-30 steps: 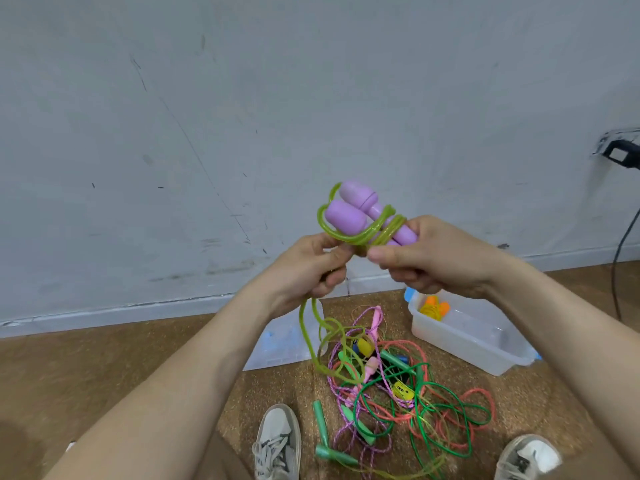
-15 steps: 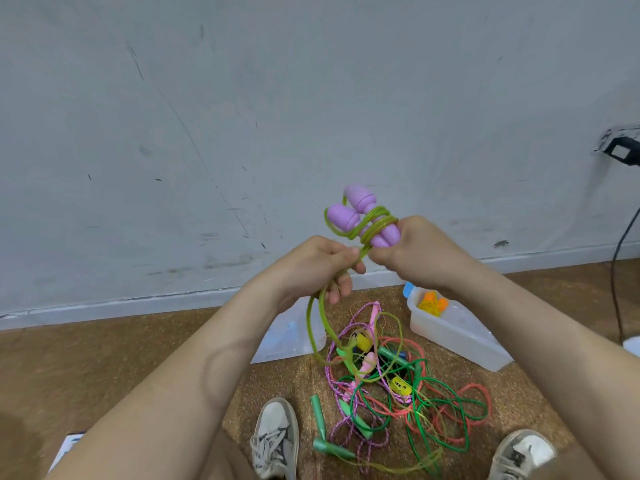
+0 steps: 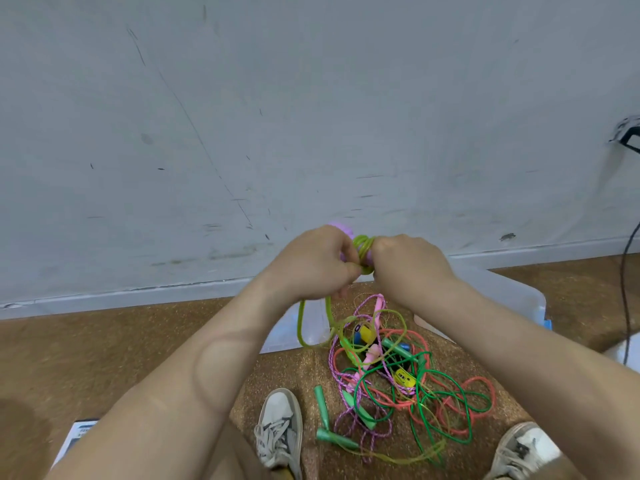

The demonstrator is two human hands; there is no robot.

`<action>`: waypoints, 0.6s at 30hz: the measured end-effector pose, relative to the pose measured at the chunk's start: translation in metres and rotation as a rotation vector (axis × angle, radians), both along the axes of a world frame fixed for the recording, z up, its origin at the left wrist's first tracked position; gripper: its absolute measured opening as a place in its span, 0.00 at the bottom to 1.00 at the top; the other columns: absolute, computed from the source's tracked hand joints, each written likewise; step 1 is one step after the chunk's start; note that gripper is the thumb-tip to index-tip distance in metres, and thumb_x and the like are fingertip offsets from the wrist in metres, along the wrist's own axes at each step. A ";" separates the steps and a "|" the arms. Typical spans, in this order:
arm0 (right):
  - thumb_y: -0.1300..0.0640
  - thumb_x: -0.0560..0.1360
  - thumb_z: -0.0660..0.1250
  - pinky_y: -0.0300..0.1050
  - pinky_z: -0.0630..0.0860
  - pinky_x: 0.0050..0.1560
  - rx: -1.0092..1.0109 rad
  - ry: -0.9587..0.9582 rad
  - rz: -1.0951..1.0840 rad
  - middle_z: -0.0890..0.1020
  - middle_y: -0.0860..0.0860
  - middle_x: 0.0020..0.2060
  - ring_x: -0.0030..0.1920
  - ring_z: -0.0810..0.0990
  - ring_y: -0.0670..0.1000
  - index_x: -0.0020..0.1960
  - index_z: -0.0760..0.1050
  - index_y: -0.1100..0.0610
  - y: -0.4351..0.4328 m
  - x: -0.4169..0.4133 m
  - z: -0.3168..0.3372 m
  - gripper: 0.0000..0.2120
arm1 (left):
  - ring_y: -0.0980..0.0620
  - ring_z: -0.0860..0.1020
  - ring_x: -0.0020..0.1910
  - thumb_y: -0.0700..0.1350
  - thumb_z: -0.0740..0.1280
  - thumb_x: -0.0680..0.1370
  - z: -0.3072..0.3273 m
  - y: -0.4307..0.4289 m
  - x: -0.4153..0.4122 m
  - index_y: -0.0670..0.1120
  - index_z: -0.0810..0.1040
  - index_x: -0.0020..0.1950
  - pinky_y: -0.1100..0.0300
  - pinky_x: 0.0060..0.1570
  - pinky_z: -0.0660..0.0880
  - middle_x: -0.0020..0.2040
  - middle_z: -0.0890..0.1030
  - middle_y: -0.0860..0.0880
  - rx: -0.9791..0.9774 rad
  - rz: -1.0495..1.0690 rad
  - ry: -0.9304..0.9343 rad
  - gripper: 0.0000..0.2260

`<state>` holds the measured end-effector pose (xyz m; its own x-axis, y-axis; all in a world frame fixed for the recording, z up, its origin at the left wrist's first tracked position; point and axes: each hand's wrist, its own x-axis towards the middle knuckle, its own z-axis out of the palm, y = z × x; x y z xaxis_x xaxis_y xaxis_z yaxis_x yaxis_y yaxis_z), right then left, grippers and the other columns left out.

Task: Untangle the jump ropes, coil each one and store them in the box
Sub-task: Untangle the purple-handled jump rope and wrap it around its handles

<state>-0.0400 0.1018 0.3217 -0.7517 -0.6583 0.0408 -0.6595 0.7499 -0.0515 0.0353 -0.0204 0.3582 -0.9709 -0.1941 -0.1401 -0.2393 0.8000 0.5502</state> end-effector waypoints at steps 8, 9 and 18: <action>0.35 0.74 0.63 0.44 0.66 0.41 -0.022 -0.063 0.106 0.77 0.52 0.44 0.51 0.79 0.58 0.48 0.73 0.51 0.000 0.009 0.006 0.19 | 0.55 0.70 0.19 0.35 0.66 0.76 0.001 -0.002 0.002 0.39 0.76 0.49 0.66 0.21 0.64 0.24 0.76 0.47 0.478 0.126 -0.066 0.03; 0.36 0.75 0.61 0.45 0.66 0.41 -0.039 -0.067 0.117 0.79 0.54 0.46 0.51 0.79 0.58 0.51 0.74 0.52 0.000 0.011 0.006 0.20 | 0.55 0.70 0.19 0.35 0.66 0.76 0.002 -0.002 0.002 0.41 0.73 0.51 0.67 0.21 0.64 0.24 0.75 0.47 0.545 0.154 -0.047 0.06; 0.31 0.75 0.55 0.45 0.70 0.45 0.196 -0.287 0.123 0.81 0.54 0.49 0.48 0.78 0.57 0.48 0.75 0.54 0.015 -0.006 0.029 0.27 | 0.54 0.70 0.24 0.33 0.69 0.74 0.002 -0.008 0.000 0.46 0.74 0.54 0.67 0.22 0.67 0.28 0.76 0.48 0.785 0.046 -0.118 0.13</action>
